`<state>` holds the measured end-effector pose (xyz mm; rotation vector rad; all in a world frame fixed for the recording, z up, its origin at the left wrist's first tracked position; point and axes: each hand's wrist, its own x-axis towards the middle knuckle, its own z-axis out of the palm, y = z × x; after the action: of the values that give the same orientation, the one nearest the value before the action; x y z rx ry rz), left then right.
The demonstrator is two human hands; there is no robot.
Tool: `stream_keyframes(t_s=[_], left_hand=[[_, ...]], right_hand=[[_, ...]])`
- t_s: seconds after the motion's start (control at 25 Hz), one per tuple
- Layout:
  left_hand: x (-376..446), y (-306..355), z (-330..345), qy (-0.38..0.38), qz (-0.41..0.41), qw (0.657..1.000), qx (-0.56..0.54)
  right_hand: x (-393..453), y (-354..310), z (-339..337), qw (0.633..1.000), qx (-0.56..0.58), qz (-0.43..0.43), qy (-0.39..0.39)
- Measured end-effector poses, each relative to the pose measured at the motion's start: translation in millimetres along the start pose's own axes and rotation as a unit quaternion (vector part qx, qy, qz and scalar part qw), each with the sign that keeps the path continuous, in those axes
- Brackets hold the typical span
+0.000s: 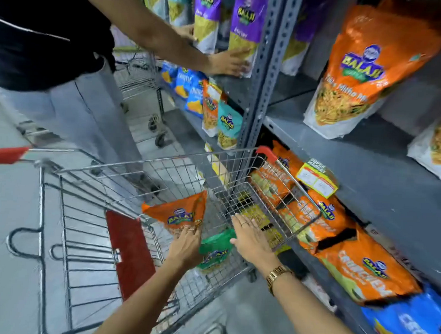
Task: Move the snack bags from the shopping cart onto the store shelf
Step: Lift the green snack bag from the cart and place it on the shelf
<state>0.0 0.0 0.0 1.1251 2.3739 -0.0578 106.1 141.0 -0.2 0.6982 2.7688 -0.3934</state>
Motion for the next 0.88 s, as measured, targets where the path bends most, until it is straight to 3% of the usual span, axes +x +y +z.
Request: stream_keyframes(t_s=[0.28,0.4,0.48,0.56,0.64,0.76,0.88], left_hand=[[10,-7,10,0.032,-0.047,0.998,0.003],[17,-18,-1,0.128,-0.054,0.977,-0.161],[23,-27,-16,0.17,-0.083,0.923,-0.334],[25,-33,-38,0.173,-0.105,0.823,-0.53],[20,-27,-67,0.162,-0.077,0.748,-0.639],[6,9,-127,0.186,0.026,0.699,-0.69],[-2,54,-186,0.196,0.132,0.659,-0.714]], right_hand=[[6,-4,0,0.997,-0.077,0.012,-0.014],[6,2,-9,0.998,0.033,0.039,0.047],[4,6,-25,0.983,0.142,0.071,0.095],[1,9,-45,0.954,0.247,0.09,0.145],[-5,10,-69,0.914,0.333,0.08,0.218],[-22,10,-110,0.835,0.41,0.065,0.361],[-45,20,-157,0.76,0.466,0.066,0.448]])
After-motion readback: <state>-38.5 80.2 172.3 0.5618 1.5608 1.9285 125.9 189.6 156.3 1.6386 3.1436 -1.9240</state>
